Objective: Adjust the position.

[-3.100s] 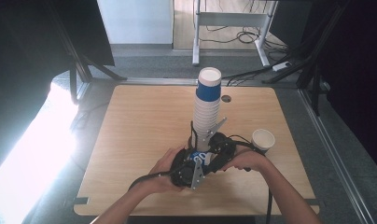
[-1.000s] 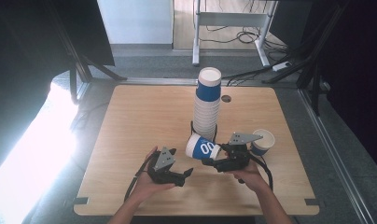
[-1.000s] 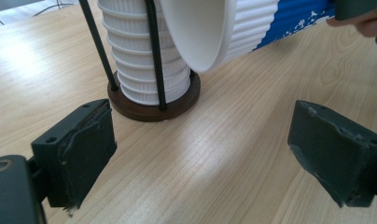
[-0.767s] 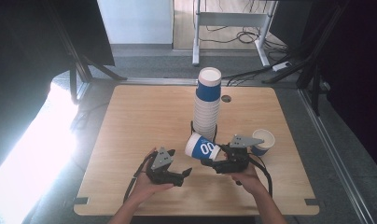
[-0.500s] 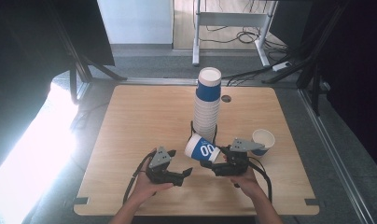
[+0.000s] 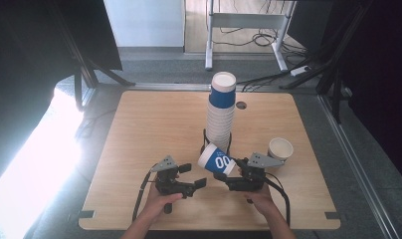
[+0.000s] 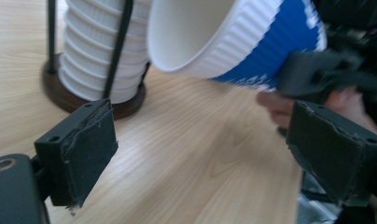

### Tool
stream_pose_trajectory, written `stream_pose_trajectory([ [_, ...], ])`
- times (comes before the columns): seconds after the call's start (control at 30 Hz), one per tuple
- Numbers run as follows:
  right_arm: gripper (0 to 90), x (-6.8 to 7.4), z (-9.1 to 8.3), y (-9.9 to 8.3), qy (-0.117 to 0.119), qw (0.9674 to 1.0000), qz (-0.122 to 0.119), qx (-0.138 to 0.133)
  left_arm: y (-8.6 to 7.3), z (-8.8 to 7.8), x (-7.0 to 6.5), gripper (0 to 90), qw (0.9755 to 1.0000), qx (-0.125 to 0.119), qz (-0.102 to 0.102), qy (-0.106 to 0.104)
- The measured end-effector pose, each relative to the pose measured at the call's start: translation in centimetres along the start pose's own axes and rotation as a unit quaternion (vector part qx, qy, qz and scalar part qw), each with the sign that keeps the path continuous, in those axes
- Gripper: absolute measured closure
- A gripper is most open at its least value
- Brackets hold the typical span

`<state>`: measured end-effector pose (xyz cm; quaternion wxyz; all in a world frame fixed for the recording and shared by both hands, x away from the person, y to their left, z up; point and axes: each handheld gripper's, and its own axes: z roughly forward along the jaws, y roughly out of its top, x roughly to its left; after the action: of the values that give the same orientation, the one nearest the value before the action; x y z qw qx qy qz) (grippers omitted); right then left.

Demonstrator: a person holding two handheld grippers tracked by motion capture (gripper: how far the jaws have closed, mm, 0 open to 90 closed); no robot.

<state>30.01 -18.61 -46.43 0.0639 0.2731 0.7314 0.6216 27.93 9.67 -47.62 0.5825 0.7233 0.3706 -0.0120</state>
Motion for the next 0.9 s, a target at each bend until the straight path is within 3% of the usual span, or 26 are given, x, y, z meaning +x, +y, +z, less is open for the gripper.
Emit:
stream_pose_trajectory([
  [0.13,27.3,0.1,0.3,-0.1,-0.006,1.0000,-0.001,-0.006,0.2,0.4,-0.1,8.6,0.9993,-0.014,-0.028,-0.019],
  [0.33,27.3,0.5,0.5,-0.3,-0.014,0.9999,-0.006,-0.008,0.5,1.1,0.4,8.9,0.9973,-0.028,-0.063,-0.026],
  [0.57,27.4,0.8,0.8,-0.5,-0.022,0.9996,-0.016,-0.006,1.3,1.2,0.9,8.7,0.9941,-0.048,-0.090,-0.036],
  [0.8,27.6,1.1,1.1,-0.6,-0.023,0.9994,-0.026,-0.004,2.0,1.6,0.8,8.0,0.9929,-0.052,-0.099,-0.041],
  [0.9,27.8,1.2,1.2,-0.7,-0.024,0.9993,-0.028,-0.004,2.2,1.7,1.2,7.2,0.9905,-0.060,-0.113,-0.051],
])
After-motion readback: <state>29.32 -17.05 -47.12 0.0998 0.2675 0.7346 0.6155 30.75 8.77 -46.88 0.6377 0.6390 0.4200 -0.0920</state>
